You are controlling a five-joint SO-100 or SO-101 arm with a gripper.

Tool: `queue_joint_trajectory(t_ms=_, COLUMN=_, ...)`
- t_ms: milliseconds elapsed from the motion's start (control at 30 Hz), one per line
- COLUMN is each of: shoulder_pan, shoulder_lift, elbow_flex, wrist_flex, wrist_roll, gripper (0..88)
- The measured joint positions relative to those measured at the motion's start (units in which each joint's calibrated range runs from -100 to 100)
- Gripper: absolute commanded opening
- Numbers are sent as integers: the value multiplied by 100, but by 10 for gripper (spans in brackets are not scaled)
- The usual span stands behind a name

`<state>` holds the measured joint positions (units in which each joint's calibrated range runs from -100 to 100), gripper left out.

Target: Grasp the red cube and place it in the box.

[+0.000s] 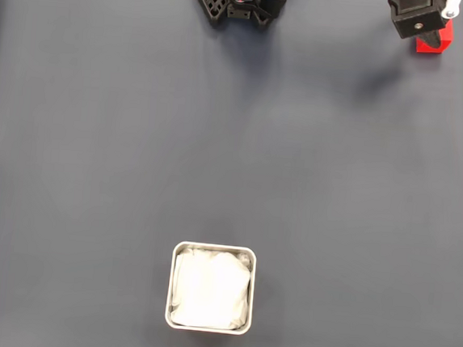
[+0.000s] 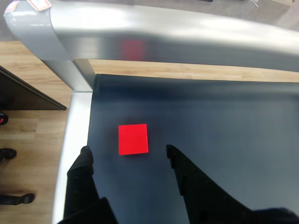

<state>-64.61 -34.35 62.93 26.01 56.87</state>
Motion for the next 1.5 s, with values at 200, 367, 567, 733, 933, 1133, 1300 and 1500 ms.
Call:
queue_joint_trajectory(t_ms=200, shoulder_pan=7, shoulder_lift=234, elbow_flex=0, wrist_flex=-231, wrist_roll=0, gripper=368)
queue_joint_trajectory(t_ms=367, shoulder_pan=7, shoulder_lift=408, elbow_flex=0, wrist_flex=-366, wrist_roll=5, gripper=368)
queue_joint_trajectory(t_ms=567, shoulder_pan=0, shoulder_lift=591, elbow_flex=0, wrist_flex=-509, wrist_roll=5, gripper=368)
queue_joint_trajectory(t_ms=733, shoulder_pan=-52, shoulder_lift=721, elbow_flex=0, wrist_flex=-636, wrist_roll=-44, gripper=368)
queue_joint_trajectory(t_ms=933, shoulder_pan=-96, shoulder_lift=929, elbow_flex=0, wrist_flex=-764, wrist_roll=-68, gripper=368)
queue_joint_trajectory(t_ms=1133, shoulder_pan=-119, shoulder_lift=1086, elbow_flex=0, wrist_flex=-891, wrist_roll=-68, gripper=368)
queue_joint_trajectory(t_ms=1300, shoulder_pan=-200, shoulder_lift=1155, elbow_flex=-9, wrist_flex=-931, wrist_roll=-142, gripper=368)
queue_joint_trajectory(t_ms=1500, shoulder_pan=-274, shoulder_lift=1268, elbow_flex=-9, wrist_flex=-947, wrist_roll=-186, gripper=368)
